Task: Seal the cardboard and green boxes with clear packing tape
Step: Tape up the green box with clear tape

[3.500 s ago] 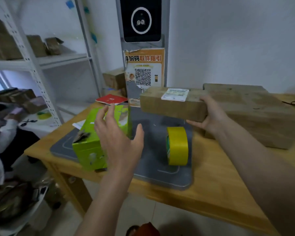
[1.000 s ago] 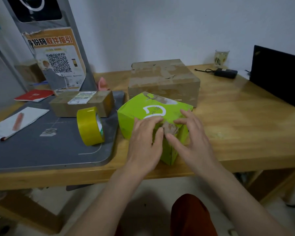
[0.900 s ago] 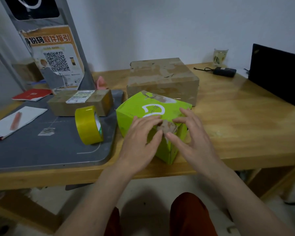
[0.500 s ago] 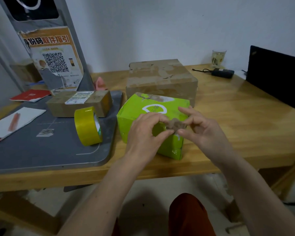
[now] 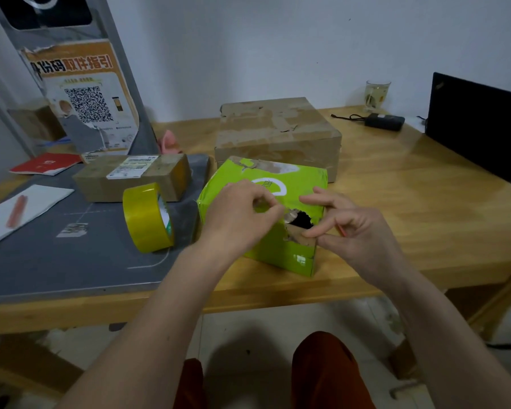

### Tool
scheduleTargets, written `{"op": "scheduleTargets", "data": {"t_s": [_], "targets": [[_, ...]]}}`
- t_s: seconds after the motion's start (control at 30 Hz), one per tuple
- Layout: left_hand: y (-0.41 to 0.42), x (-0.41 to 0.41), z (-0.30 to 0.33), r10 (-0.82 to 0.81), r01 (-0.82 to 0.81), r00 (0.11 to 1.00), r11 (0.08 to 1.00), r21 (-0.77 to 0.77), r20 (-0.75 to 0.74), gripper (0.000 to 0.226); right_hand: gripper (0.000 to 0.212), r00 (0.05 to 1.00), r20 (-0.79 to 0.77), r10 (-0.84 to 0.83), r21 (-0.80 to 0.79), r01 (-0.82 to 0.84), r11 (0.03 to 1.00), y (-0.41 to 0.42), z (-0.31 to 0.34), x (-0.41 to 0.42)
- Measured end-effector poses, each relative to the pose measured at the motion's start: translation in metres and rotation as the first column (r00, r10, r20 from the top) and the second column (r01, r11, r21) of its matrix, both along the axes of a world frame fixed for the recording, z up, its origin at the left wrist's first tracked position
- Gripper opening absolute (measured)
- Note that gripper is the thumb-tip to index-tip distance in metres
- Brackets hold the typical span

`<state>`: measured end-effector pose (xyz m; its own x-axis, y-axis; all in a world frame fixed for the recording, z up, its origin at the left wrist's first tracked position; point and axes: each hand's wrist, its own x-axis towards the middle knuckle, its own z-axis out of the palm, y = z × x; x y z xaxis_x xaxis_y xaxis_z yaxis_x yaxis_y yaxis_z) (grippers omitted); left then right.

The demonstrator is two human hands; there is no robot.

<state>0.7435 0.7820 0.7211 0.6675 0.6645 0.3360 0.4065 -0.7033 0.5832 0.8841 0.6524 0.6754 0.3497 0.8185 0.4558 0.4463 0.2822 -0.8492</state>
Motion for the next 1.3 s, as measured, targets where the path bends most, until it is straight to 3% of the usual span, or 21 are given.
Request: {"op": "scheduleTargets", "data": {"t_s": [0.17, 0.33, 0.4, 0.5, 0.67, 0.9, 1.1, 1.3], "targets": [[-0.010, 0.029, 0.052, 0.048, 0.022, 0.863, 0.991, 0.133, -0.502, 0.038, 0.038, 0.999, 0.036, -0.019, -0.010, 0.019, 1.000, -0.003, -0.002, -0.002], [-0.027, 0.055, 0.061, 0.118, 0.101, 0.724, 0.957, 0.274, -0.679, 0.037, 0.028, 0.996, 0.054, -0.072, -0.007, 0.072, 0.997, -0.003, -0.001, -0.009], [-0.033, 0.063, 0.056, 0.132, 0.142, 0.725, 0.932, 0.334, -0.675, 0.025, 0.024, 0.991, 0.078, -0.112, 0.016, 0.111, 0.994, -0.001, -0.002, -0.012], [-0.039, 0.064, 0.050, 0.147, 0.164, 0.743, 0.905, 0.392, -0.653, 0.034, 0.005, 0.989, 0.086, -0.122, 0.048, 0.118, 0.992, 0.001, -0.003, -0.014], [-0.024, 0.050, 0.044, 0.171, 0.088, 0.829, 0.900, 0.426, -0.533, 0.019, 0.015, 0.986, 0.078, -0.148, 0.049, 0.145, 0.988, 0.003, -0.009, -0.012], [-0.009, 0.043, 0.038, 0.153, -0.044, 0.893, 0.966, 0.255, -0.424, 0.020, 0.015, 0.990, 0.026, -0.136, 0.046, 0.135, 0.990, 0.004, -0.009, -0.010], [-0.018, 0.052, 0.032, 0.109, -0.010, 0.873, 0.978, 0.207, -0.475, 0.042, 0.019, 0.990, 0.017, -0.136, 0.037, 0.136, 0.990, 0.005, -0.009, -0.011], [-0.015, 0.052, 0.024, 0.088, 0.011, 0.884, 0.978, 0.210, -0.459, 0.037, 0.020, 0.992, 0.025, -0.126, 0.037, 0.125, 0.991, 0.004, -0.010, -0.010]]}}
